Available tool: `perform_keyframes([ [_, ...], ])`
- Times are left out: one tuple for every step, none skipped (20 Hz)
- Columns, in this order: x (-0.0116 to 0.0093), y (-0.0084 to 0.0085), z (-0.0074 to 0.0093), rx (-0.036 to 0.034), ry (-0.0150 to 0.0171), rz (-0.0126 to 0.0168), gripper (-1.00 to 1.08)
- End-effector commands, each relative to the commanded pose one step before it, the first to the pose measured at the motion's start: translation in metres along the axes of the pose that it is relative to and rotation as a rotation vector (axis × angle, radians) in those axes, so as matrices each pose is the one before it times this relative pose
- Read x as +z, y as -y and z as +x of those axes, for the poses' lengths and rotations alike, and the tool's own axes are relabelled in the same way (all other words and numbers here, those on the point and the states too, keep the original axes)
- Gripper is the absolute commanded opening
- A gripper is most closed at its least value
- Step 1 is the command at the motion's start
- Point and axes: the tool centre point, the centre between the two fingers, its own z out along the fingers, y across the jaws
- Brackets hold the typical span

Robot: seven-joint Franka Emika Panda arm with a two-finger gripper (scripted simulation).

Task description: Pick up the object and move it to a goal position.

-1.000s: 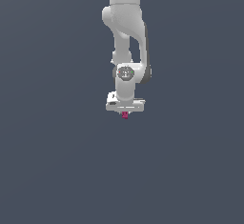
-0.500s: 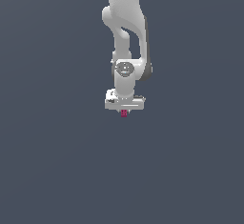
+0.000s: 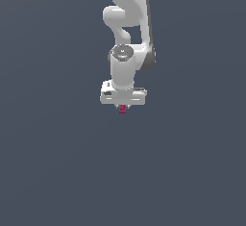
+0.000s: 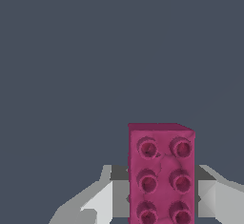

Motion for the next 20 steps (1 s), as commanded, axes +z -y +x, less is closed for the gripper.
perform_keyframes([
  [-0.02568,-0.00351,0.00667,-0.00001,-0.00038,0.00004,-1.00],
  [-0.01007,-0.00138,0.00280,0.00000,0.00000,0.00000,-1.00],
  [-0.01003,-0.00137,0.00283,0.00000,0.00000,0.00000,-1.00],
  [-0.00999,-0.00137,0.00286,0.00000,0.00000,0.00000,-1.00],
  [-0.00986,-0.00135,0.00287,0.00000,0.00000,0.00000,-1.00],
  [-0.00943,-0.00129,0.00278,0.00000,0.00000,0.00000,-1.00],
  [-0.00890,-0.00122,0.00265,0.00000,0.00000,0.00000,-1.00],
  [-0.00838,-0.00115,0.00253,0.00000,0.00000,0.00000,-1.00],
  [-0.00785,-0.00108,0.00242,0.00000,0.00000,0.00000,-1.00],
  [-0.00732,-0.00101,0.00232,0.00000,0.00000,0.00000,-1.00],
  [-0.00679,-0.00094,0.00221,0.00000,0.00000,0.00000,-1.00],
  [-0.00628,-0.00087,0.00209,0.00000,0.00000,0.00000,-1.00],
  [-0.00578,-0.00080,0.00196,0.00000,0.00000,0.00000,-1.00],
  [-0.00528,-0.00073,0.00181,0.00000,0.00000,0.00000,-1.00],
  [-0.00478,-0.00066,0.00166,0.00000,0.00000,0.00000,-1.00],
  [-0.00427,-0.00059,0.00151,0.00000,0.00000,0.00000,-1.00],
  [-0.00377,-0.00052,0.00136,0.00000,0.00000,0.00000,-1.00],
  [-0.00325,-0.00045,0.00122,0.00000,0.00000,0.00000,-1.00],
  [-0.00274,-0.00038,0.00108,0.00000,0.00000,0.00000,-1.00],
  [-0.00223,-0.00031,0.00094,0.00000,0.00000,0.00000,-1.00],
])
